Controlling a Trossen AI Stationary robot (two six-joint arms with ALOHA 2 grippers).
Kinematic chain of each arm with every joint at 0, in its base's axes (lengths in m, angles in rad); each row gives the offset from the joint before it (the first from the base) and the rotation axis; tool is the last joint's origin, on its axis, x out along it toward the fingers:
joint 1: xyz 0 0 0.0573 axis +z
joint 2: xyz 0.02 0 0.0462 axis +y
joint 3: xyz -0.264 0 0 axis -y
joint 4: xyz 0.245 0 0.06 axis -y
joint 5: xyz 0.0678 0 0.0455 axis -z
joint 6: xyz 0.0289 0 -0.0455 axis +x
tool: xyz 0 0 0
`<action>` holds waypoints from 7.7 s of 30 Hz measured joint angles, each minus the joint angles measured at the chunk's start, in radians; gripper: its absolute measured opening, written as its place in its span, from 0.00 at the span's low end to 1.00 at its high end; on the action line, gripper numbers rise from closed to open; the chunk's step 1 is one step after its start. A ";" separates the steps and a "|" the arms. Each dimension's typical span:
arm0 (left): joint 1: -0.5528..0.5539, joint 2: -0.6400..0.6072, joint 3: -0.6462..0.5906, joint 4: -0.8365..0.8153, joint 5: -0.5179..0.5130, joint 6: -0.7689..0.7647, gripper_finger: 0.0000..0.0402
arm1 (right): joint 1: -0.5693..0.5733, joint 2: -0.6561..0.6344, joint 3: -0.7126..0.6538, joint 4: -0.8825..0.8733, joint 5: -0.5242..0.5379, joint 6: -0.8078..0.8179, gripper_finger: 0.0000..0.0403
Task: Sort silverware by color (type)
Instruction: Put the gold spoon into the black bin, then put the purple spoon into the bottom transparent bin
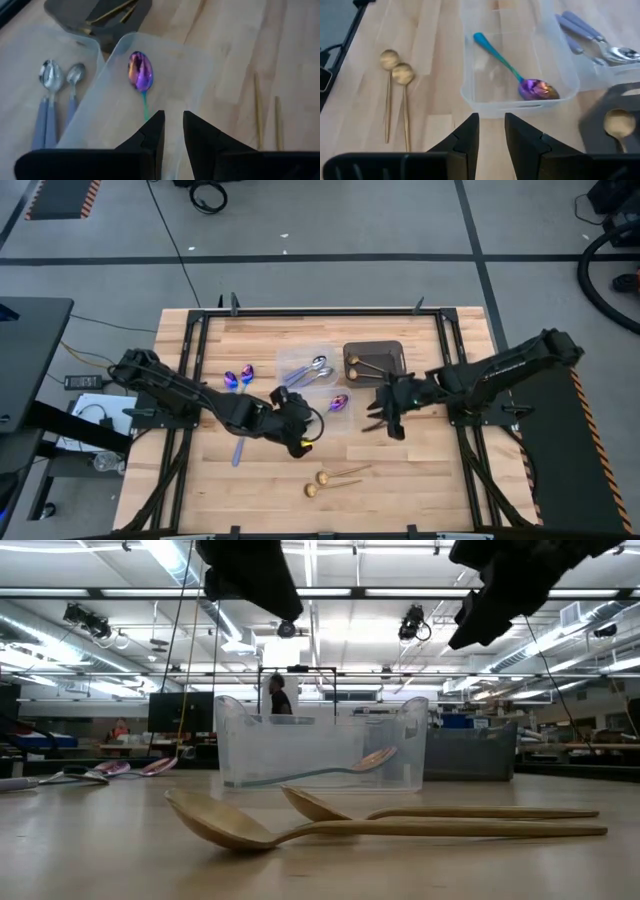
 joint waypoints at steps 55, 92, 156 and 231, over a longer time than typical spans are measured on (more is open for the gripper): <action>-0.067 0.037 0.001 -0.038 0.027 -0.272 0.19 | 0.360 0.767 -0.119 0.976 0.181 -0.133 0.43; -0.101 0.036 0.001 -0.038 0.030 -0.235 0.19 | 0.261 0.547 -0.124 0.830 0.161 -0.157 0.05; -0.099 0.036 0.001 -0.061 0.019 -0.196 0.19 | -0.561 -0.080 -0.461 0.534 0.056 -0.329 0.05; -0.190 0.150 0.001 -0.662 -0.074 -1.034 0.19 | 0.347 0.012 -0.341 0.678 0.231 -0.017 0.21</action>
